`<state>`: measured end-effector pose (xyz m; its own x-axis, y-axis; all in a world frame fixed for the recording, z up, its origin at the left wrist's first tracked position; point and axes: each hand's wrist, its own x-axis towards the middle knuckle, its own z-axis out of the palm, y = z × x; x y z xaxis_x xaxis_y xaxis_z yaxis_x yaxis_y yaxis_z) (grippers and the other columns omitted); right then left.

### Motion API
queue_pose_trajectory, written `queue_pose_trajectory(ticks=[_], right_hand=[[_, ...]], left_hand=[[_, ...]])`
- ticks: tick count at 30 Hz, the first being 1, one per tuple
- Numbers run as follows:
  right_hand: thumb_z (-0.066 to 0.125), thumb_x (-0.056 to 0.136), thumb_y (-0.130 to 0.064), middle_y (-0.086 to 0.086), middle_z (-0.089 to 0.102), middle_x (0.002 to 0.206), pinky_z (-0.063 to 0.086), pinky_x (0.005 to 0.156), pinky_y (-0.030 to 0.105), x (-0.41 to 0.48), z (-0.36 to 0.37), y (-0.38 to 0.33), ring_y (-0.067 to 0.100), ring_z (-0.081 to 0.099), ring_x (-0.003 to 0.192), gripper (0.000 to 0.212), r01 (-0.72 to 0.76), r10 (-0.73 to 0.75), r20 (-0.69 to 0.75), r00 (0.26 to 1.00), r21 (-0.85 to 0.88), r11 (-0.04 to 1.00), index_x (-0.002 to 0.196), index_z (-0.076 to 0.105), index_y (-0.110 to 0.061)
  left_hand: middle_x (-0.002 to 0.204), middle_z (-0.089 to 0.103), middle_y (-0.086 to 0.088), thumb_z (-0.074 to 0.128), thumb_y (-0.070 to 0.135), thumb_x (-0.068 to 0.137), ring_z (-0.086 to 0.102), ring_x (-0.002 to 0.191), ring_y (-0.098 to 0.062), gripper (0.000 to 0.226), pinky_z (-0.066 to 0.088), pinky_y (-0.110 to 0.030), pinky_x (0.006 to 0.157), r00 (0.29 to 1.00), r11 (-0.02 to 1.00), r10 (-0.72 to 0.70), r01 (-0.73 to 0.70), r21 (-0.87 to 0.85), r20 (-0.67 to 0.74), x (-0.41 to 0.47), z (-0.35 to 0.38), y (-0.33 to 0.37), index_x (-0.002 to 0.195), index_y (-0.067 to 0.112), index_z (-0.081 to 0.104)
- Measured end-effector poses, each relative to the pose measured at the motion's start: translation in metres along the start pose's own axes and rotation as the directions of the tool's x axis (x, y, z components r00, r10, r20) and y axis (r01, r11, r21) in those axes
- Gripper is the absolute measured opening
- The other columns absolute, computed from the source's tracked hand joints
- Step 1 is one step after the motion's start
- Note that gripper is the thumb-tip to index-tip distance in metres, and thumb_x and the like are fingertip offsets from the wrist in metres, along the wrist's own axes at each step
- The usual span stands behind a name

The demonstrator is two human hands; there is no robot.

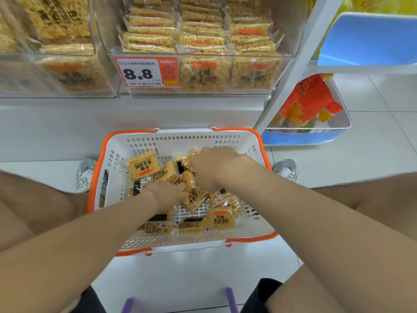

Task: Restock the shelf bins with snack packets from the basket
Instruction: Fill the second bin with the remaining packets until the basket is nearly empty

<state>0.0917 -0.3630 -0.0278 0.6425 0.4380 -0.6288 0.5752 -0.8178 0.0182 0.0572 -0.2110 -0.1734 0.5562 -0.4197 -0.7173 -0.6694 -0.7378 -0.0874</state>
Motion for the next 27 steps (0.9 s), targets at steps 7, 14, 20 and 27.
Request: queue_pose_trajectory(ticks=[7, 14, 20, 27], right_hand=[[0.051, 0.102, -0.016, 0.007, 0.06, 0.111, 0.045, 0.058, 0.032, -0.008, -0.023, 0.013, 0.018, 0.057, 0.075, 0.03, -0.022, 0.025, -0.053, 0.998, 0.047, 0.999, 0.13, 0.059, -0.016], [0.053, 0.1, -0.012, 0.011, 0.06, 0.129, 0.057, 0.085, 0.045, -0.028, -0.054, 0.033, 0.034, 0.062, 0.11, 0.035, -0.07, 0.107, -0.184, 0.977, 0.195, 0.978, 0.134, 0.06, -0.013], [0.067, 0.091, -0.02, -0.002, 0.051, 0.105, 0.051, 0.065, 0.035, -0.047, -0.075, 0.037, 0.016, 0.054, 0.095, 0.062, 0.046, 0.125, -0.288, 0.949, 0.521, 0.853, 0.149, 0.047, -0.013], [0.083, 0.088, -0.032, 0.02, 0.066, 0.109, 0.062, 0.081, 0.055, -0.057, -0.103, 0.041, 0.036, 0.07, 0.094, 0.057, 0.224, 0.307, -0.421, 0.854, 0.829, 0.512, 0.126, 0.057, 0.002]], left_hand=[[0.107, 0.057, -0.002, 0.056, 0.031, 0.104, 0.064, 0.082, -0.022, 0.043, 0.059, -0.039, 0.07, 0.919, 0.892, -0.148, -0.035, -0.45, -0.365, -0.007, -0.011, -0.014, 0.143, 0.032, 0.037], [0.089, 0.052, 0.004, 0.058, 0.02, 0.099, 0.052, 0.069, -0.016, 0.023, 0.043, -0.034, 0.06, 0.742, 0.598, -0.321, -0.323, -0.733, -0.589, -0.058, -0.07, -0.019, 0.111, 0.032, 0.042], [0.102, 0.053, 0.002, 0.048, 0.012, 0.103, 0.057, 0.072, -0.024, 0.045, 0.049, -0.044, 0.068, 0.615, 0.548, -0.384, -0.448, -0.706, -0.689, -0.112, -0.116, -0.027, 0.134, 0.039, 0.032], [0.12, 0.056, 0.013, 0.059, 0.029, 0.105, 0.056, 0.106, -0.003, 0.034, 0.044, -0.019, 0.079, 0.458, 0.624, -0.448, -0.455, -0.635, -0.768, -0.162, -0.163, -0.071, 0.135, 0.03, 0.044]])
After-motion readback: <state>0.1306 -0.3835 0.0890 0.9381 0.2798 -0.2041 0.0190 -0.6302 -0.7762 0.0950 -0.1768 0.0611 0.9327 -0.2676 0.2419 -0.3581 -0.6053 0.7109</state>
